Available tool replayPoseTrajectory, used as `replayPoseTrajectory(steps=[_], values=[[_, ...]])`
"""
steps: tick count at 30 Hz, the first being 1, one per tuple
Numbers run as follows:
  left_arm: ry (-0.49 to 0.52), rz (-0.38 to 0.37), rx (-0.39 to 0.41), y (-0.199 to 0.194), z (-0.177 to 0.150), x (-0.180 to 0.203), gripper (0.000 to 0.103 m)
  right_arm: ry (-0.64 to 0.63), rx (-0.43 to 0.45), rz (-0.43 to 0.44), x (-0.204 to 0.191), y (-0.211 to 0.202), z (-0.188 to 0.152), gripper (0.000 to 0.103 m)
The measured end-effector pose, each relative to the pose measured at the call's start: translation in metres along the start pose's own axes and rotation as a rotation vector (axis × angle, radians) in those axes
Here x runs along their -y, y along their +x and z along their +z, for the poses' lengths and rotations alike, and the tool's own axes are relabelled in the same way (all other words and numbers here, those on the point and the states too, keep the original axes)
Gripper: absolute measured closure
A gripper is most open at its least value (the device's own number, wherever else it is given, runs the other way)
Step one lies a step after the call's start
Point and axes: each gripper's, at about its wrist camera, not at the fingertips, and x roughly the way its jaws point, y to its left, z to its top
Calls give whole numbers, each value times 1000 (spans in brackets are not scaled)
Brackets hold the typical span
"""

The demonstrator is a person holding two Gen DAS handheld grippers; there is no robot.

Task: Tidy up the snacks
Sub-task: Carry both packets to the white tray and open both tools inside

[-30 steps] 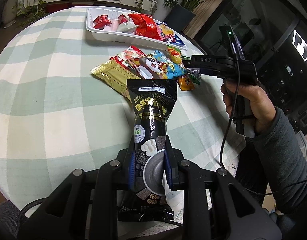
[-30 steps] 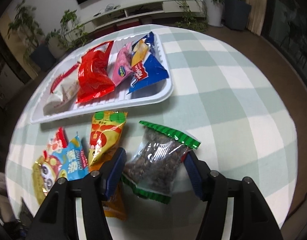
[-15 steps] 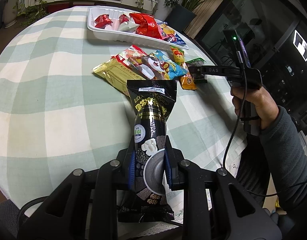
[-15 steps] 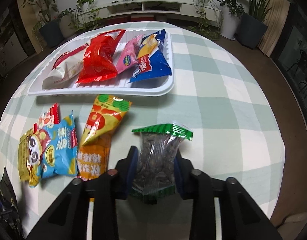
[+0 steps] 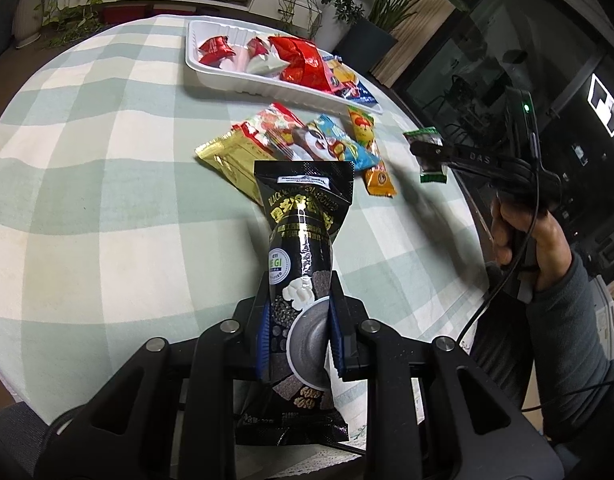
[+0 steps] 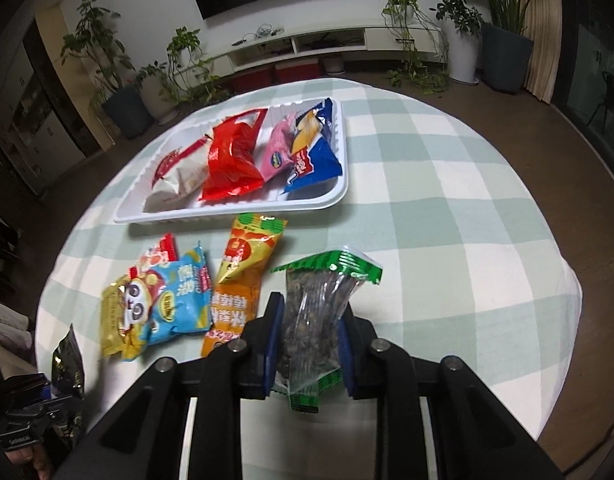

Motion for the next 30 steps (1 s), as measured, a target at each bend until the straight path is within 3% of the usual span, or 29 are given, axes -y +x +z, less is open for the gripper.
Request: replayPoseTrajectory(steps=[11,21,30], values=[[-44,-17,67,-19,50,-22,81,56,50,83,-1,-17,26,77],[-8,7,122,-11,164,-34,81,-84,145,197,-67,-29,96,77],[-2,35,118,38,259,-42,81,-137,91,196,-105,32,143,77]])
